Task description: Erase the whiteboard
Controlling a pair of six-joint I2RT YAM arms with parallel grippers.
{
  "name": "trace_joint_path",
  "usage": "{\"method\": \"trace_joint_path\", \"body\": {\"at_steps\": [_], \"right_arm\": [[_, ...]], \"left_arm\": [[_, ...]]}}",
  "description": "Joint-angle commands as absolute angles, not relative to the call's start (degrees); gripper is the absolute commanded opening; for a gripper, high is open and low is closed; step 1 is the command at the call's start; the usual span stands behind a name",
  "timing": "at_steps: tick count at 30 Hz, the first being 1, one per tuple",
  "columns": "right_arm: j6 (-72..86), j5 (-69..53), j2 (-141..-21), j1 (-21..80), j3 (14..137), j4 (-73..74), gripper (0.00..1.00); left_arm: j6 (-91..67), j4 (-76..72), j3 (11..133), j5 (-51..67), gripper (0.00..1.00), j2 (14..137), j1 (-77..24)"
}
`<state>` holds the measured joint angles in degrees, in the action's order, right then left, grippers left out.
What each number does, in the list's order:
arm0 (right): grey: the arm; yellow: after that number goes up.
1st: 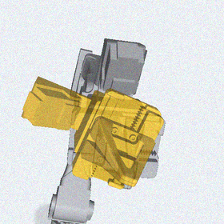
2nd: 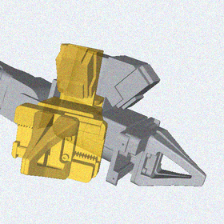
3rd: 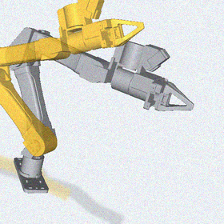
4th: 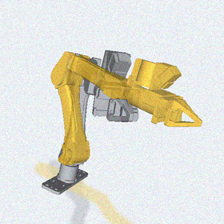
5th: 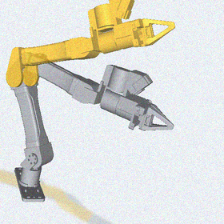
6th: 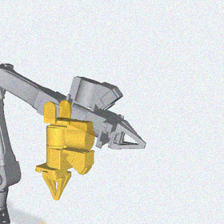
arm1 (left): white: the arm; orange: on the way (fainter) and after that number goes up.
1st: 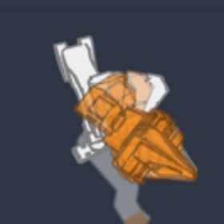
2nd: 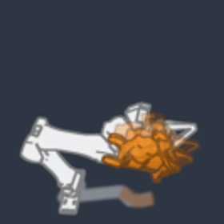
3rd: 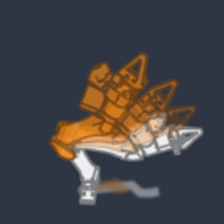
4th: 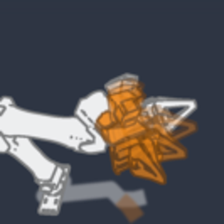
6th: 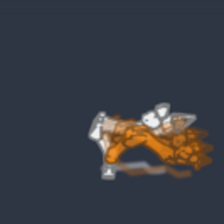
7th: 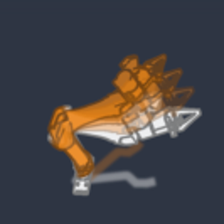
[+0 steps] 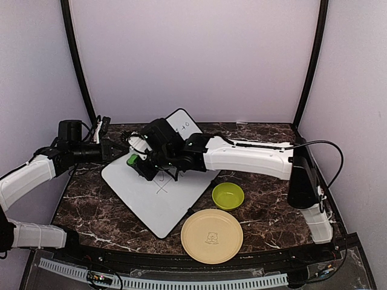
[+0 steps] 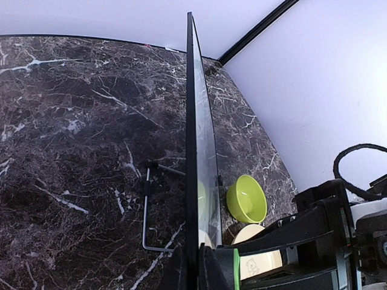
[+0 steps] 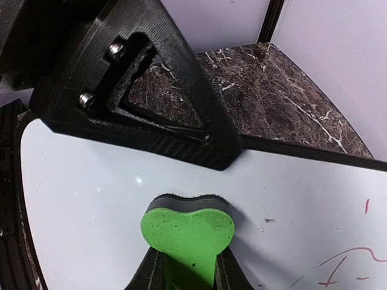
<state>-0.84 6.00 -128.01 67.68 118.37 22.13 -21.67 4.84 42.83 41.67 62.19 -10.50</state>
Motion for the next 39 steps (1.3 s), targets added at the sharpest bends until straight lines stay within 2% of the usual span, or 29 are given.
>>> {"method": "trace_joint_path", "body": {"at_steps": [1, 12, 21, 30, 39], "right_arm": [[-0.1, 4.35, -127.51, 64.18, 113.77, 23.59, 0.0], [3.35, 6.41, -128.2, 57.93, 116.71, 22.37, 0.0], [1.34, 2.92, -128.36, 63.79, 115.75, 21.4, 0.0], [2.62, 2.14, -123.45, 68.15, 104.48, 16.28, 0.0], [4.24, 4.19, -121.43, 63.79, 98.89, 13.34, 0.0]], "left_arm": [[-18.38, 6.8, 42.22, 43.49, 0.0, 62.21, -12.14], [-18.54, 6.34, 42.32, 43.67, 0.0, 62.72, -12.14], [-18.54, 6.33, 42.29, 43.76, 0.0, 62.67, -12.13], [-18.46, 6.59, 42.17, 43.46, 0.0, 62.15, -12.13], [-18.72, 6.33, 42.14, 43.44, 0.0, 62.06, -12.13]]}}
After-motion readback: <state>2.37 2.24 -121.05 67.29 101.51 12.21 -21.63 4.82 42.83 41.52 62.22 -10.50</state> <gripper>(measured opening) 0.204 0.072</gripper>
